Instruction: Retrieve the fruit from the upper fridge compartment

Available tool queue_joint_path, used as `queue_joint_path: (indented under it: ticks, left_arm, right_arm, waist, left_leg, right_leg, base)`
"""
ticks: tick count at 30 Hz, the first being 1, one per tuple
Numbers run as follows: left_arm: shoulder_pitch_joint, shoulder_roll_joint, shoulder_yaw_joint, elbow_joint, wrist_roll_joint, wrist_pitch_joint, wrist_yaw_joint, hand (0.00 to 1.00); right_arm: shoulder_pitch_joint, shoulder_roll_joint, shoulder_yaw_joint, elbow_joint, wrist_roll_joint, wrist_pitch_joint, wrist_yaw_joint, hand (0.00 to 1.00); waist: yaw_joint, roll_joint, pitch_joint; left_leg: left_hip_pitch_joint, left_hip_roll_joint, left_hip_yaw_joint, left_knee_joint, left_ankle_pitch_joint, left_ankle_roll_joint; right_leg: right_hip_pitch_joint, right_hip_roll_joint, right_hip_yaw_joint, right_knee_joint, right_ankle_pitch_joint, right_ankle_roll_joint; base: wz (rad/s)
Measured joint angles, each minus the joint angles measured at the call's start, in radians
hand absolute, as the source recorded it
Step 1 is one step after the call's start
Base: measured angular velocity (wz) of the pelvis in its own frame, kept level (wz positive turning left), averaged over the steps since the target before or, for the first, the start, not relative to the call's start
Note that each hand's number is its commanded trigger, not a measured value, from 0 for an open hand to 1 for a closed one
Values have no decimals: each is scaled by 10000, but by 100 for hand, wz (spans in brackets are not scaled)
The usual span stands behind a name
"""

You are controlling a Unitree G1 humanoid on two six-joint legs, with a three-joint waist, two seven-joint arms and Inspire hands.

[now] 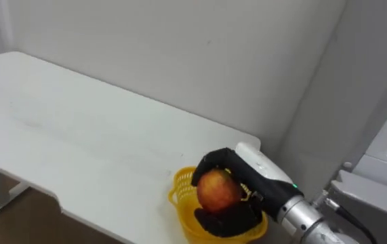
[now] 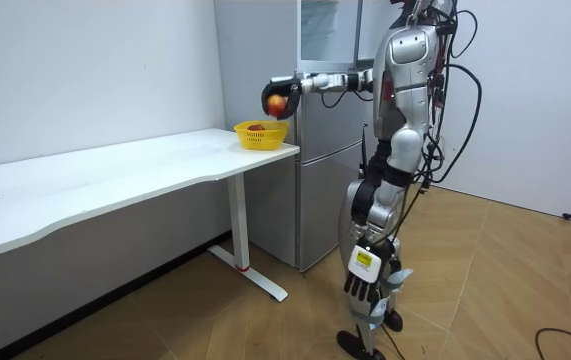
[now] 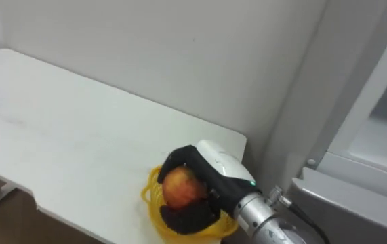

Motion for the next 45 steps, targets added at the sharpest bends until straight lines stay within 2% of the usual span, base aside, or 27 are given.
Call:
queue_joint_path:
  ticks: [7, 9, 13, 16, 17, 18, 19, 27, 36, 45]
  left_arm:
    - [-20, 34, -26, -261, 68, 210, -292, 0]
    - [-58, 39, -19, -428, 70, 195, -358, 0]
    - [-70, 32, -22, -373, 104, 180, -365, 0]
    - [81, 40, 92, -369, 123, 193, -386, 0]
    - [115, 39, 101, -370, 122, 195, -386, 0]
    - [151, 36, 111, -372, 122, 195, -389, 0]
    - [170, 37, 124, -371, 123, 196, -395, 0]
    - [326, 53, 183, -358, 122, 198, -408, 0]
    - [308, 54, 183, -378, 136, 200, -422, 0]
    - [310, 53, 180, -386, 352, 407, -467, 0]
  right_arm:
    - [-233, -4, 57, 1254, 281, 124, -4, 100]
    - [-277, -7, 58, 1806, 290, 99, -75, 100]
    - [-280, -3, 59, 2448, 218, 79, -198, 100]
    - [-282, -14, 45, 2755, 236, 80, -363, 100]
    - [-285, -14, 44, 2908, 255, 80, -391, 89]
    - [-286, -14, 43, 3003, 261, 81, -403, 39]
    - [-286, -14, 42, 3020, 270, 81, -411, 2]
    - [-479, -14, 40, 3023, 733, 65, -593, 0]
    - [-570, -14, 41, 3014, 933, 51, -603, 0]
    - [-570, -13, 42, 3042, 1176, 72, -586, 0]
  waist:
    - [38, -35, 10]
    - [181, -80, 4]
    - [344, -180, 66]
    - [442, -223, 114]
    - [450, -252, 115]
    - [476, -278, 110]
    - [491, -291, 110]
    - [551, -331, 84]
    - [539, -246, 147]
    - [554, -237, 146]
  left_leg:
    - [-233, -41, -324, 162, 5, -10]
    - [-236, -49, -354, 170, 18, -28]
    - [-258, -67, -363, 214, 30, -41]
    - [-303, -106, -459, 168, 34, -49]
    - [-317, -136, -483, 168, 58, -47]
    - [-324, -153, -487, 169, 71, -44]
    - [-327, -162, -487, 170, 79, -38]
    - [-348, -194, -518, 156, 120, 0]
    - [-294, -192, -593, 125, 120, -4]
    - [-264, -192, -590, 120, 119, -5]
  right_leg:
    - [-26, -19, -188, -9, -1, 1]
    - [-11, -81, -228, -9, -1, 2]
    - [-3, -99, -260, -9, -2, 3]
    - [-6, -97, -461, -12, -7, 10]
    - [-5, -137, -495, -14, -13, 18]
    - [-5, -145, -499, -24, -17, 19]
    - [-5, -145, -499, -33, -18, 19]
    - [30, -145, -531, -165, -14, 23]
    - [104, -145, -563, -163, -13, 25]
    - [158, -134, -563, -174, -13, 25]
  base:
    - [15]
    - [5]
    - [0]
    - [5]
    - [9]
    - [6]
    - [0]
    - [0]
    - [2]
    - [0]
